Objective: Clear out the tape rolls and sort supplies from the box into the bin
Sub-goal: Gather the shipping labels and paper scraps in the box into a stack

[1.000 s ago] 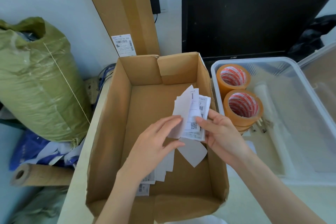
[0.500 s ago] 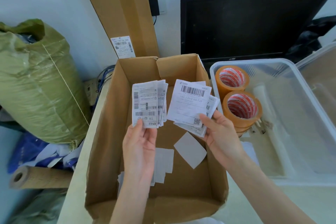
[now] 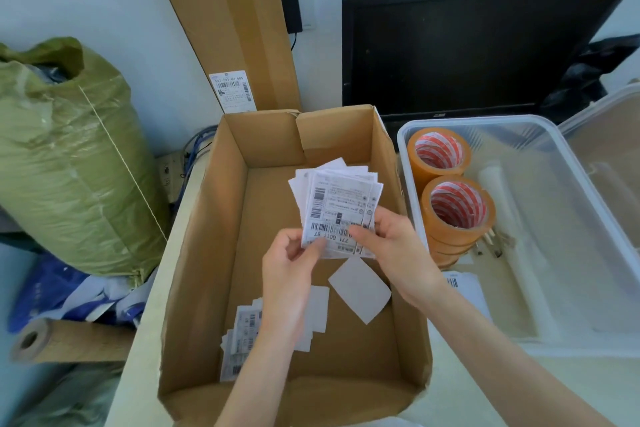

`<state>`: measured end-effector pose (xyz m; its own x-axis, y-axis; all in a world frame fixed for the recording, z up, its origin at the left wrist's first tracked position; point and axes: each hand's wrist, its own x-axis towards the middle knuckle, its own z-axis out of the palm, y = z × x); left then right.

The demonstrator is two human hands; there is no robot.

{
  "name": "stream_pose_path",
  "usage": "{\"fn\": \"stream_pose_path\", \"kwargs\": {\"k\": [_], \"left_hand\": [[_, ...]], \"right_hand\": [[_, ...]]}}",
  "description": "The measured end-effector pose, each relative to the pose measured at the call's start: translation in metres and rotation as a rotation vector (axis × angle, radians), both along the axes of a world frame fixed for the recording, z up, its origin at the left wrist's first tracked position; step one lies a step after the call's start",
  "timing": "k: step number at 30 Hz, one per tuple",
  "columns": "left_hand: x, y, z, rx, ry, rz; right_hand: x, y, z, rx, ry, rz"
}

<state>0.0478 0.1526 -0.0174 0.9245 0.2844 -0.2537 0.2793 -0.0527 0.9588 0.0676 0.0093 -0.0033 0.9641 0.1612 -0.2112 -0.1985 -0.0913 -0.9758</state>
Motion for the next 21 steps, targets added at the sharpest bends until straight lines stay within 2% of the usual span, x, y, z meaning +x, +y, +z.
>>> {"fn": "stream_pose_path", "kwargs": {"k": [5, 9, 13, 21], "left_hand": [[0.033, 0.024, -0.016, 0.197, -0.130, -0.163], [0.053, 0.036, -0.050, 0.329, -0.108, -0.221], [0.054, 0.047, -0.085, 0.287, -0.056, -0.238], [0.052, 0.052, -0.102, 0.126, 0.051, -0.281]], "right_hand": [[0.037, 0.017, -0.024, -0.253, 0.014, 0.172], [0.072, 0.044, -0.062, -0.505, 0.096, 0.135], [0.082, 0.056, -0.087, -0.500, 0.223, 0.097], [0.078, 0.064, -0.101, -0.520, 0.189, 0.138]]}}
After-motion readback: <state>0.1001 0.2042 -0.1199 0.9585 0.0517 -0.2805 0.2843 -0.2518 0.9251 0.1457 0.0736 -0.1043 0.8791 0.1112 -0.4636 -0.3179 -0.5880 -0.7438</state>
